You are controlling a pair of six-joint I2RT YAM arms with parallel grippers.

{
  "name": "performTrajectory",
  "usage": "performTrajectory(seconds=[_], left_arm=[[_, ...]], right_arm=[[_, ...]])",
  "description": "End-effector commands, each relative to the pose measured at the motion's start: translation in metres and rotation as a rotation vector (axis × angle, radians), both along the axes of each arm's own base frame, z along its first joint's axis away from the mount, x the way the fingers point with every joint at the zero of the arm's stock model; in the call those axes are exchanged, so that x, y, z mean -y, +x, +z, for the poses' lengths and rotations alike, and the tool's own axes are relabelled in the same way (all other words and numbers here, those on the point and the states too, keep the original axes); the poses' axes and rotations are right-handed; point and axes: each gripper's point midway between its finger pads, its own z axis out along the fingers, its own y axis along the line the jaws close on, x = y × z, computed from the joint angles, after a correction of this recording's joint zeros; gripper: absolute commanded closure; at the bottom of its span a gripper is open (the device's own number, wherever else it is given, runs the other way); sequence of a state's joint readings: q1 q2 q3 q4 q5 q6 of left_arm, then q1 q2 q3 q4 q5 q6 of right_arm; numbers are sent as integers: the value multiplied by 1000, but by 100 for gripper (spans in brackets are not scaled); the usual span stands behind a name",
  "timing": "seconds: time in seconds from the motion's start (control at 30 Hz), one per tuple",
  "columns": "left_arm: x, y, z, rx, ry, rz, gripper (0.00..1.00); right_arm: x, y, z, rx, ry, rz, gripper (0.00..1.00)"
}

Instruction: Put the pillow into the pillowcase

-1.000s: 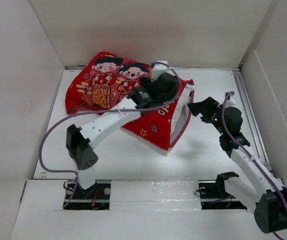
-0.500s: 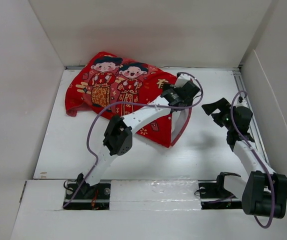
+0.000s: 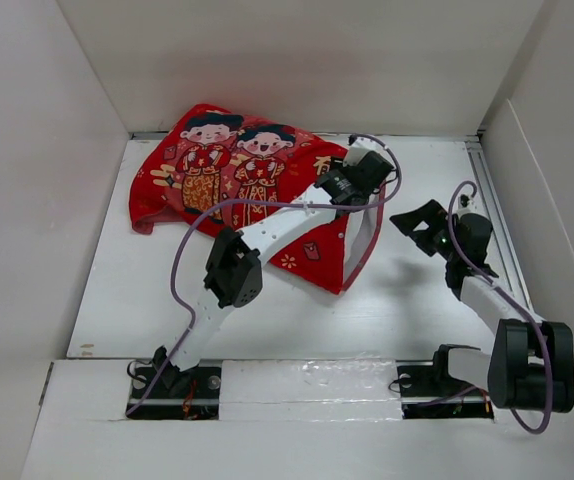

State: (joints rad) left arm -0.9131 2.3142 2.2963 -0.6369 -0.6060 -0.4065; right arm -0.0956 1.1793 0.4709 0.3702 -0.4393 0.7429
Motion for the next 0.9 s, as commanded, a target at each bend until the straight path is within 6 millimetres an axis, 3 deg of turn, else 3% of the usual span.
performTrajectory(seconds=[0.0, 0.07, 0.1, 0.17, 0.2, 0.27, 0.3, 0.37, 0.4, 0.43, 0.5, 0.53, 0.63, 0.7, 0.77, 0.8, 0.83, 0.87], left_arm=[[-8, 9, 17, 34, 7, 18, 55], [-8, 9, 17, 33, -2, 24, 71], [-8, 9, 17, 33, -2, 24, 86], [-10, 7, 35, 51, -25, 24, 93], [-11, 8, 48, 71, -49, 36, 95], [-2, -5, 69, 97, -69, -1, 98], [-2, -10, 91, 133, -101, 2, 100], [3, -20, 117, 173, -130, -32, 100], [4, -28, 134, 186, -161, -50, 100], [9, -32, 142, 186, -192, -87, 100], [18, -40, 154, 173, -238, -154, 100], [19, -45, 162, 172, -261, -177, 100], [27, -58, 168, 143, -311, -258, 100], [46, -72, 165, 106, -344, -357, 100], [58, -82, 169, 78, -388, -437, 100], [61, -85, 183, 89, -424, -453, 100], [66, -86, 184, 87, -435, -469, 100], [72, -86, 180, 74, -436, -483, 100]], right_arm=[[-10, 5, 25, 112, 1, 41, 3], [-8, 7, 21, 100, -1, 29, 3], [-11, 10, 21, 112, -2, 38, 3], [-22, 12, 14, 120, 9, 89, 3], [-31, 15, 27, 200, 24, 128, 3], [-41, 13, 18, 213, 65, 190, 0], [-42, 18, 31, 279, 86, 187, 0], [-51, 26, 35, 304, 112, 237, 0], [-54, 34, 22, 267, 152, 251, 0], [-63, 35, 38, 348, 168, 313, 0], [-71, 56, 50, 400, 231, 350, 0], [-71, 59, 35, 349, 257, 343, 0], [-86, 77, 32, 362, 335, 403, 0], [-102, 81, 58, 494, 365, 476, 0], [-117, 98, 39, 422, 418, 497, 24], [-136, 102, 34, 384, 431, 528, 46], [-148, 113, 45, 420, 431, 558, 99], [-157, 113, 43, 383, 486, 568, 100]])
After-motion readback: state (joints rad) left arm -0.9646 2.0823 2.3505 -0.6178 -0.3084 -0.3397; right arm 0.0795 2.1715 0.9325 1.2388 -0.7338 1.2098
